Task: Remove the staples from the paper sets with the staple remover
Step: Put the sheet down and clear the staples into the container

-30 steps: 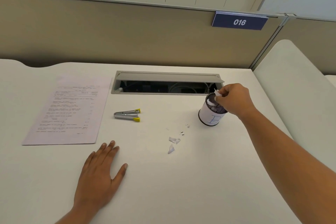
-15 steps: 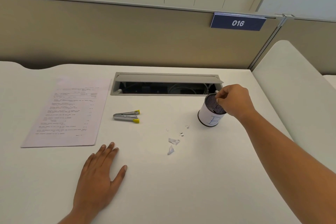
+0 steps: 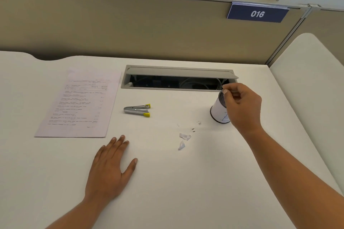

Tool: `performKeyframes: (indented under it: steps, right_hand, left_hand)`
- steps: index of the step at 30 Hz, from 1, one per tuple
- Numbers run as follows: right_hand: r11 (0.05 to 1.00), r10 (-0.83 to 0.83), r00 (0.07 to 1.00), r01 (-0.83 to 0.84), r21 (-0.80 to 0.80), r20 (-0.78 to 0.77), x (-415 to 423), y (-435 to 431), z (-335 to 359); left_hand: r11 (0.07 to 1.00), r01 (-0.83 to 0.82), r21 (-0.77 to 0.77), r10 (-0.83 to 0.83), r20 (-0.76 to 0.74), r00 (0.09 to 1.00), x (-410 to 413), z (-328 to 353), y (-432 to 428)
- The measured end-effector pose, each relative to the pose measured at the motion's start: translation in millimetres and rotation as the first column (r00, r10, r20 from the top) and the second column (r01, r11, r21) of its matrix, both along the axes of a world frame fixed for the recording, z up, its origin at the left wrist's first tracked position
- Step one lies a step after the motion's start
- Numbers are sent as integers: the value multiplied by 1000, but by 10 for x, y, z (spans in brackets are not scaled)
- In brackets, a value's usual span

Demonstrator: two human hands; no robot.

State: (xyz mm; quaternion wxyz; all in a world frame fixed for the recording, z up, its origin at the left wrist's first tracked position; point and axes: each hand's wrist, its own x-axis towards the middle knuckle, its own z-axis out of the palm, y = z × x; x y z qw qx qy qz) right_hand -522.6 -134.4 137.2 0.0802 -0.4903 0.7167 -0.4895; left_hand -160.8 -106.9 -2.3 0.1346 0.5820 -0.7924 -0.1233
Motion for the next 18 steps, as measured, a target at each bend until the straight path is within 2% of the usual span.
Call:
performKeyframes:
  steps: [3,6,10,14,18]
  right_hand:
    - [992,101,994,-103,73,32,269,155,-282]
    - [932,221,973,-230,279,64,420,267,-668]
    - [852,244,968,-239,465,51,417,285,-1028]
    - [830,253,967,-202,520,-28,499,228,-1185]
    - [806,407,910,-315,501,-82,752,165,-1210]
  left_hand:
    - [1000,-9,-3,9,-7,1000,-11,11,10]
    - [1000,-9,0,9,-14,1000,-5,6,15]
    - [1000,-10,-8,10,-25,1000,-8,1,18]
    - [1000,-14,-16,13,-26,1000,-1,1,28]
    - [1000,-14,-16,14,-16,1000,0,-7,26]
